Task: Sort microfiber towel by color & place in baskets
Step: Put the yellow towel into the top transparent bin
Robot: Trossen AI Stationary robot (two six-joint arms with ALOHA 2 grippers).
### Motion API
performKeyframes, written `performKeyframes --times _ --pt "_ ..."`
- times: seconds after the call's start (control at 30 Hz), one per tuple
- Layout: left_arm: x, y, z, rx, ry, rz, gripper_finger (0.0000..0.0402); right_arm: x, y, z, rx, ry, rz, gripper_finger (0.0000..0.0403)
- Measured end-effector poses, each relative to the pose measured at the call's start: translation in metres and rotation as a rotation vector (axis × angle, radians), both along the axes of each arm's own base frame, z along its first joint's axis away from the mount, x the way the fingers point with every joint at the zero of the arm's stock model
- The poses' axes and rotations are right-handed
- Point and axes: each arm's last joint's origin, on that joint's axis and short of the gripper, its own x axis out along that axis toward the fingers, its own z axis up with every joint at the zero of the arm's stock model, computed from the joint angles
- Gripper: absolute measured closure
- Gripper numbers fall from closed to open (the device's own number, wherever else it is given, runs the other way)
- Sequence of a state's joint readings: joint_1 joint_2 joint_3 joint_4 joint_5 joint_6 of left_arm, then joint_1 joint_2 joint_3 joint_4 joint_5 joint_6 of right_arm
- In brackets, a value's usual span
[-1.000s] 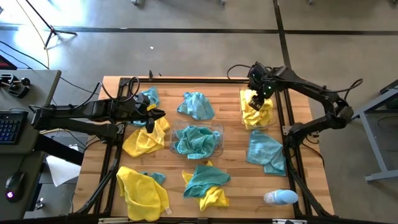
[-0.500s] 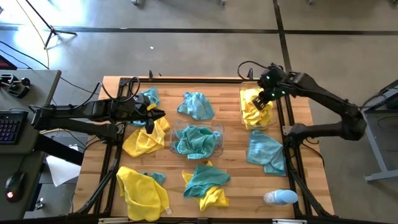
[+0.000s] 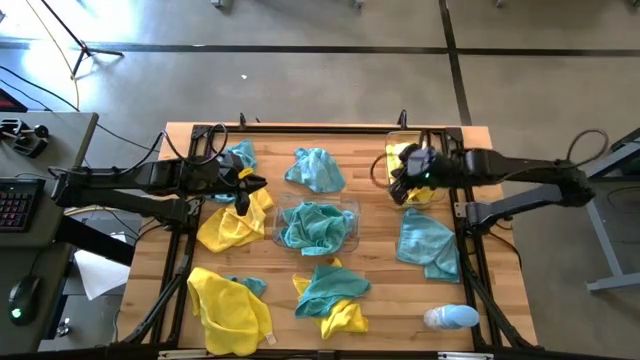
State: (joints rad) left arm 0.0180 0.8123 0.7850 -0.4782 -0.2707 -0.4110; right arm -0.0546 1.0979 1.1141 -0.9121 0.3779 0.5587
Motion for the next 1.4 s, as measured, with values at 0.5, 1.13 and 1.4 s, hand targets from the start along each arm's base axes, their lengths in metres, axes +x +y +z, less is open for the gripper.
performKeyframes --times 0.5,1.13,1.4 --pt "0.059 -0.057 0.028 -0.027 0.242 -0.023 0.036 0.011 0.058 -0.026 -0.087 0.003 0.233 0.0403" --pt "0.059 -0.152 0.04 -0.292 0.785 0.157 0.0401 -0.011 0.1 -0.079 0.1 -0.171 0.49 0.0403" --pt "0.05 -0.188 0.026 -0.422 0.744 0.349 0.0368 -0.012 0.102 -0.079 0.072 -0.16 0.537 0.0403"
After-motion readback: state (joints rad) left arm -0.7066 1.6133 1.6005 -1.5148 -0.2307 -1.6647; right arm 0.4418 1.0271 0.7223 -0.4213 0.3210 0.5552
